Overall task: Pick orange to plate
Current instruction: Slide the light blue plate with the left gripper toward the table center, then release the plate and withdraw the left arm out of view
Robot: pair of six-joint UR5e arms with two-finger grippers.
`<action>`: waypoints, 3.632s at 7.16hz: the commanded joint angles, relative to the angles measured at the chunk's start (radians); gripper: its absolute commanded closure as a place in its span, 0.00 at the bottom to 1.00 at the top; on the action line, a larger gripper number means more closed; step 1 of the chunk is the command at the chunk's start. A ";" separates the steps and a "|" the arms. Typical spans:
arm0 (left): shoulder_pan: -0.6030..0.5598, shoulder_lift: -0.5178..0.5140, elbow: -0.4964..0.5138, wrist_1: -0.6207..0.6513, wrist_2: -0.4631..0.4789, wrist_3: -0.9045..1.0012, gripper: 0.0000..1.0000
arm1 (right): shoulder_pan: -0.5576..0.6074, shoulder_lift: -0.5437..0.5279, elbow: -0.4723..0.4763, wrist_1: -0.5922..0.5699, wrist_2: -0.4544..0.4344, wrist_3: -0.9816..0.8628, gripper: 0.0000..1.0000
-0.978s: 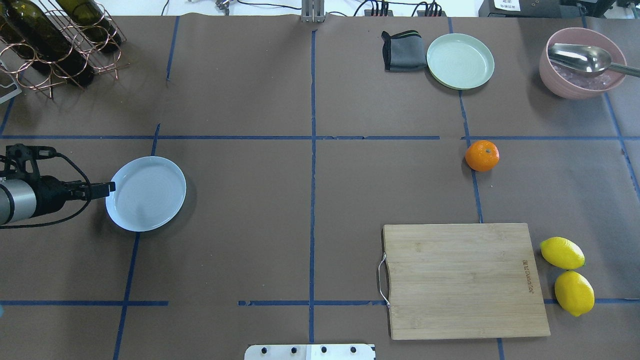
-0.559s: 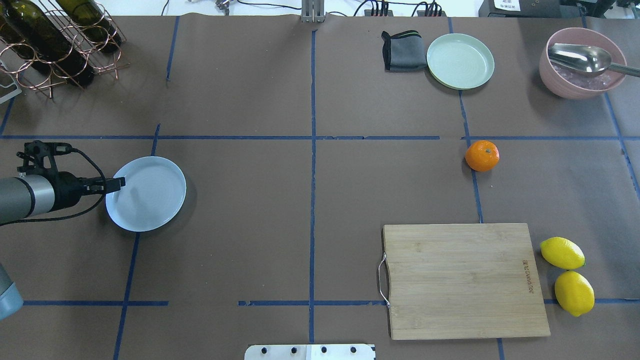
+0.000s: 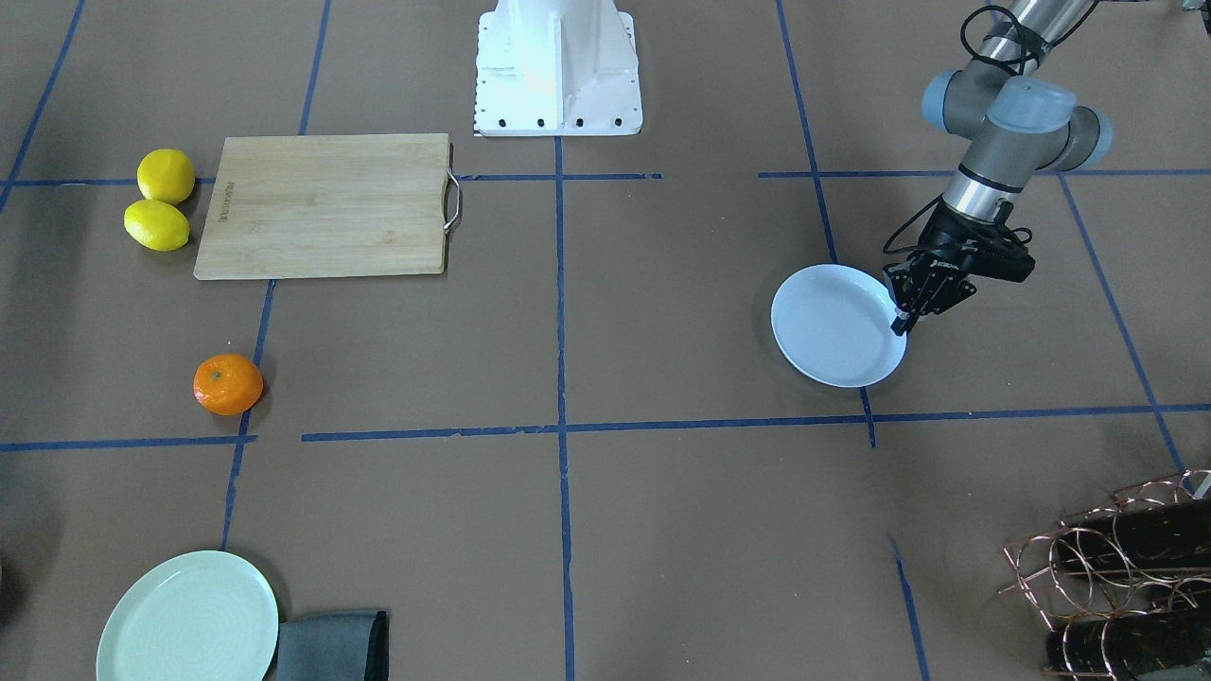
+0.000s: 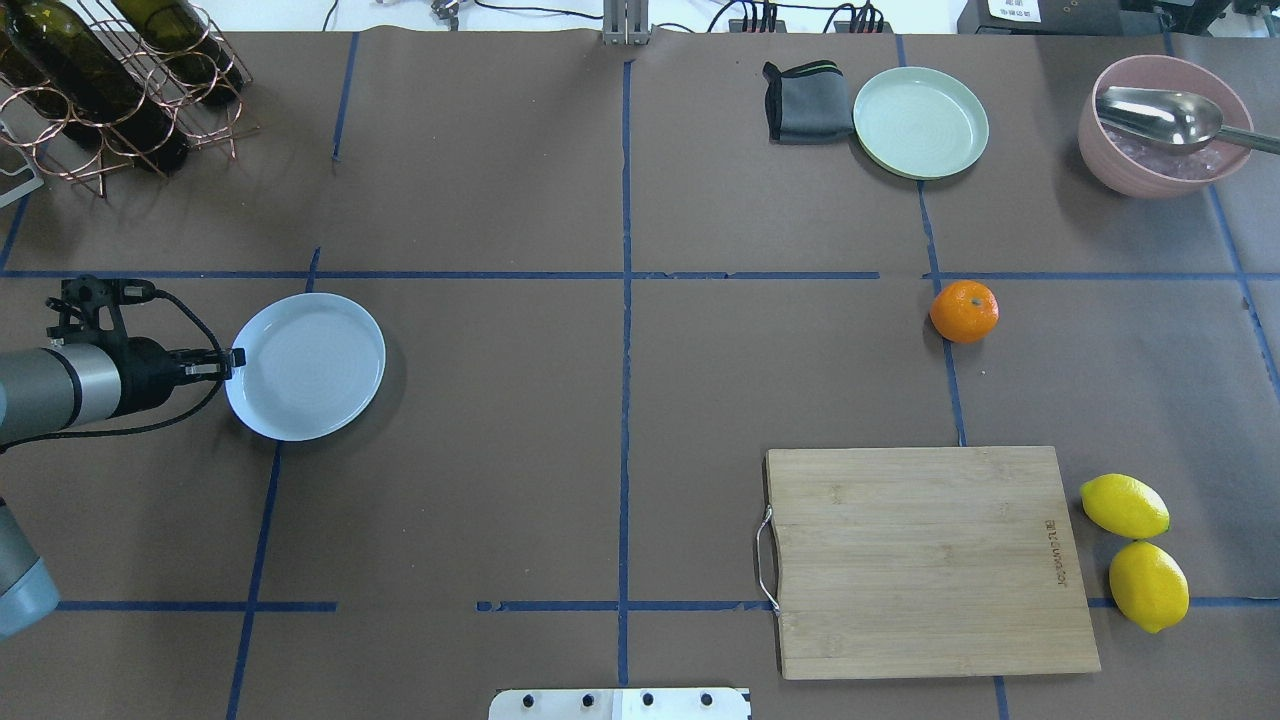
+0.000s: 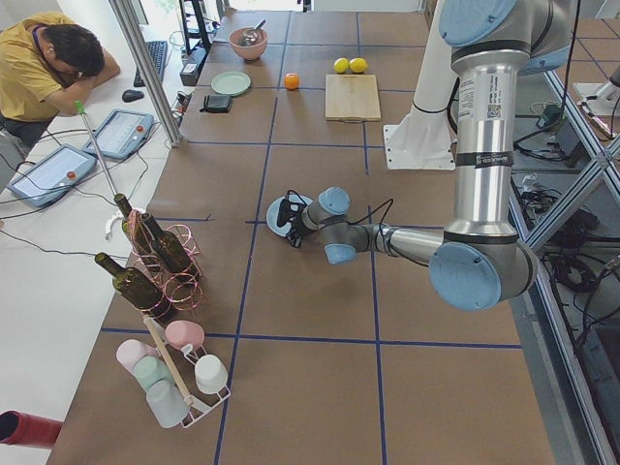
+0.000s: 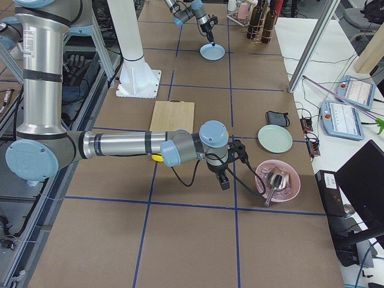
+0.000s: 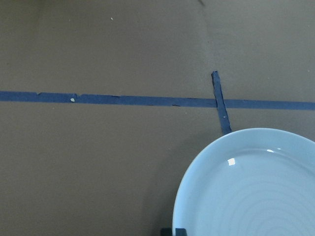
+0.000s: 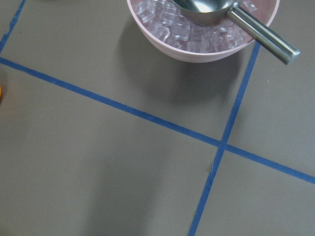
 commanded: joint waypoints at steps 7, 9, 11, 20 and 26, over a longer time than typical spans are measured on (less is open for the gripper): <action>0.164 -0.628 0.134 0.423 0.100 -0.174 1.00 | 0.000 -0.002 0.000 0.000 0.000 0.001 0.00; 0.221 -0.663 0.194 0.417 0.176 -0.171 1.00 | 0.000 -0.002 0.002 0.000 0.000 0.003 0.00; 0.215 -0.663 0.188 0.415 0.174 -0.167 1.00 | 0.000 0.000 0.003 0.000 0.000 0.003 0.00; 0.165 -0.614 0.117 0.423 0.150 -0.114 0.00 | 0.000 0.000 0.002 0.000 0.000 0.004 0.00; -0.397 -0.309 -0.290 0.845 -0.339 0.807 0.00 | -0.026 0.012 0.101 0.003 0.008 0.022 0.00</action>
